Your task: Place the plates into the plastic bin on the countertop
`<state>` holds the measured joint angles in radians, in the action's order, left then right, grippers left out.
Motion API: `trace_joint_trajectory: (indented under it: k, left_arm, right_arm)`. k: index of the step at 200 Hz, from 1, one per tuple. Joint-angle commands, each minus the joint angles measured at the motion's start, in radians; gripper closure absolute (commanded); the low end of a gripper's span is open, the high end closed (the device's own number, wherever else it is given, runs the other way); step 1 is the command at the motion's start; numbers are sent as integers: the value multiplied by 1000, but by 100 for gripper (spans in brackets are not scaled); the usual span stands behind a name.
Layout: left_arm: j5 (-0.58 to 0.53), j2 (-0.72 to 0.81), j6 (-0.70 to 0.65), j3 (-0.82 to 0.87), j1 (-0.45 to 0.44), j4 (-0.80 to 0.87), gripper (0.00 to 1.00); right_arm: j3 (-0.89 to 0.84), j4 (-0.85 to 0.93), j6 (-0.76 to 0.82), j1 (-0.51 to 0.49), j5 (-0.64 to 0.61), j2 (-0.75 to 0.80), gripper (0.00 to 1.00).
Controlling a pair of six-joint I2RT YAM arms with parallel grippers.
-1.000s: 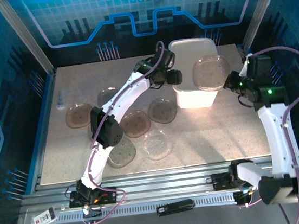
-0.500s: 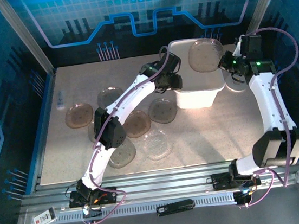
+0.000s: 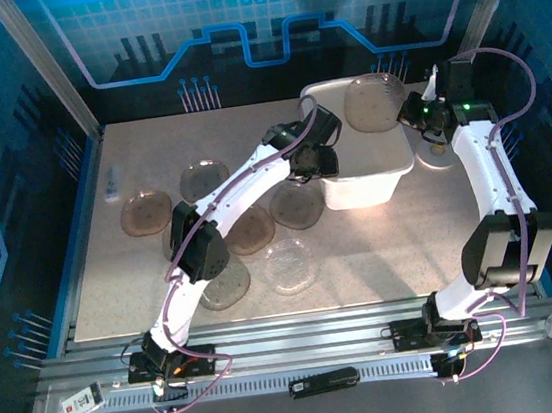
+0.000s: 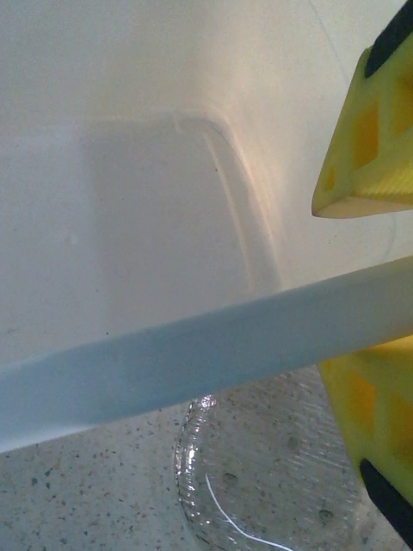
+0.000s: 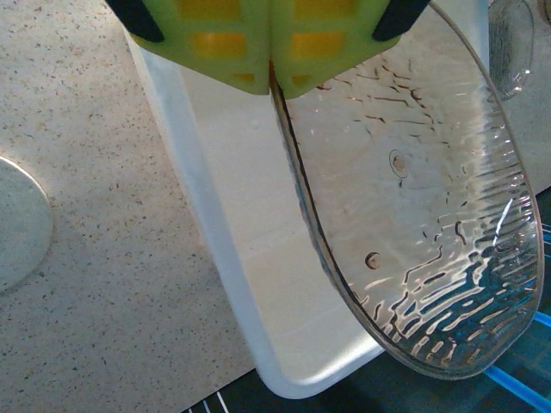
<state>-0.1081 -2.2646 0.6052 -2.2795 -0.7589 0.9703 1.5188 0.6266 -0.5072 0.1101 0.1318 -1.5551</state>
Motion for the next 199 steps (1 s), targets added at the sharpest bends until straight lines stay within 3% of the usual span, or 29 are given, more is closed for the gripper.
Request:
trace_joint_trajectory:
  k: [1,95,111,140,199]
  left_arm:
    - [34,50,19,35,-21,56,64]
    - [65,129,46,145,-62,61,60]
    - [61,144,39,155,-62,55,55]
    - [17,165,5,138,-60,60,34]
    - [12,237,-107,114,14,41,27]
  right_arm:
    - [48,8,28,-19,8,-14,100]
    - [42,77,61,-86,-48,-28,100]
    - [40,79,46,-87,-35,-35,100]
    - [62,103,34,-115,-70,-55,100]
    - [145,201,8,-145,-121,-143,100]
